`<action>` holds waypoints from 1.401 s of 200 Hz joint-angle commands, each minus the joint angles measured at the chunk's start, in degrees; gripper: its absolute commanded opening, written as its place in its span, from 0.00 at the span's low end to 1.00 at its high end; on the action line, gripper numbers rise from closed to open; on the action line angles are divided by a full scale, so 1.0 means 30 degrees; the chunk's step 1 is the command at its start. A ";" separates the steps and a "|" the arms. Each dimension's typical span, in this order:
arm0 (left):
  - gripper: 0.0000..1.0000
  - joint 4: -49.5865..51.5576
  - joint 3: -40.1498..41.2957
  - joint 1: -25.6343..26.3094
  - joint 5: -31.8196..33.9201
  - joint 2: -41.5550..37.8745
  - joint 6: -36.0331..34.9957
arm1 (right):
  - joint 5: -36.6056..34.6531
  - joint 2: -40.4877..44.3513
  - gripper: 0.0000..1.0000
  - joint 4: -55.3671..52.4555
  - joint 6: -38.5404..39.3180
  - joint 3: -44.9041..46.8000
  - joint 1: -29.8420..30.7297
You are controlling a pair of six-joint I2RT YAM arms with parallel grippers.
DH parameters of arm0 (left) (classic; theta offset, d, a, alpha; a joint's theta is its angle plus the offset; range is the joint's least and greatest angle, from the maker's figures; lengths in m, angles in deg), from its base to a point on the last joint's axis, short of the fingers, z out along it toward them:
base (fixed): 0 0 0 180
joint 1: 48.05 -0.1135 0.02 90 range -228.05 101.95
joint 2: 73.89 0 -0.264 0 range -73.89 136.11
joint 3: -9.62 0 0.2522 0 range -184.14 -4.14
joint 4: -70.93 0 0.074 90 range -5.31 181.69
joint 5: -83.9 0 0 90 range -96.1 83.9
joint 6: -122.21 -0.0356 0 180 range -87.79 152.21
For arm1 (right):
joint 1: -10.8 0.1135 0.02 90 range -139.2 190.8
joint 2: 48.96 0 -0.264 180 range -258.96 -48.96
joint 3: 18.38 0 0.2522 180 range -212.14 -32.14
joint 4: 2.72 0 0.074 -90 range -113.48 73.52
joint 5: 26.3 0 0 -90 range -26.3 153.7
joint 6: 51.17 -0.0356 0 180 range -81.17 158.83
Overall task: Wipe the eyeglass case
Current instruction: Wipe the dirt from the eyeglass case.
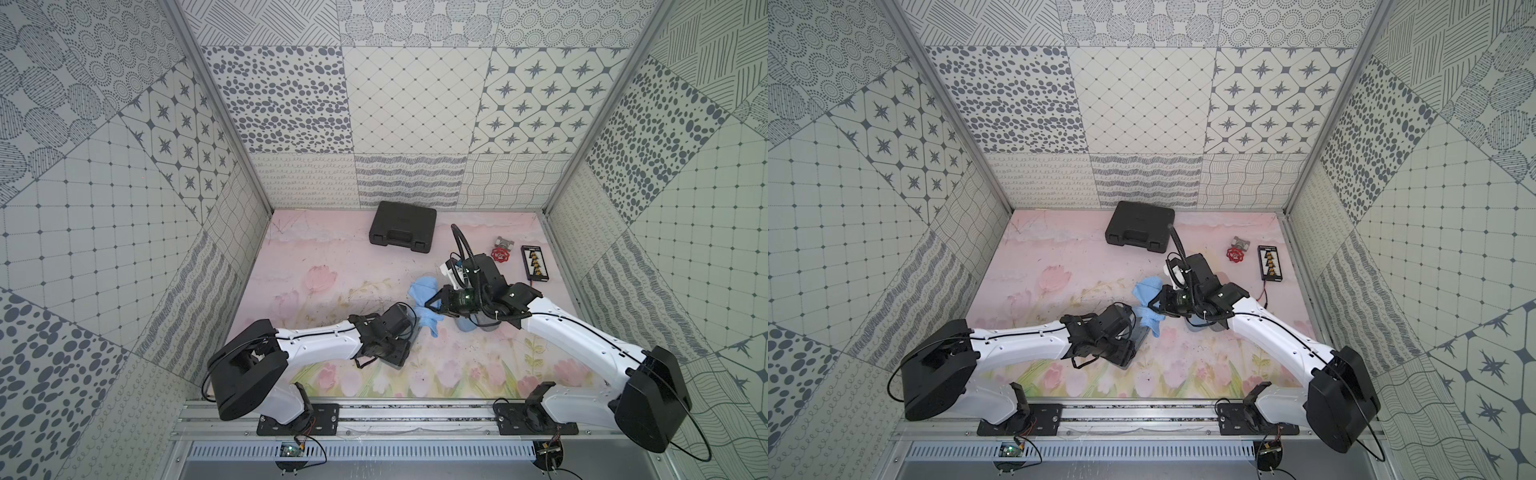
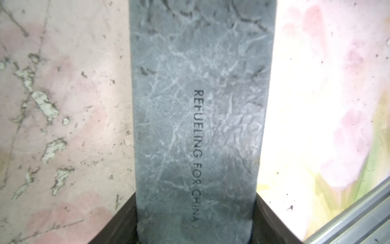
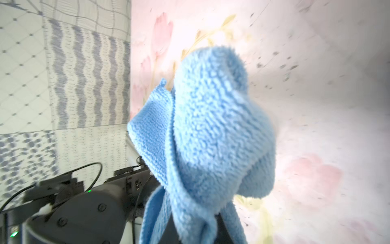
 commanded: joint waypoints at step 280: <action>0.84 -0.7025 0.3284 0.2440 -0.3561 -0.3423 0.6212 | -0.3843 -1.2957 0.00 -0.5614 0.4674 -1.1019 0.2649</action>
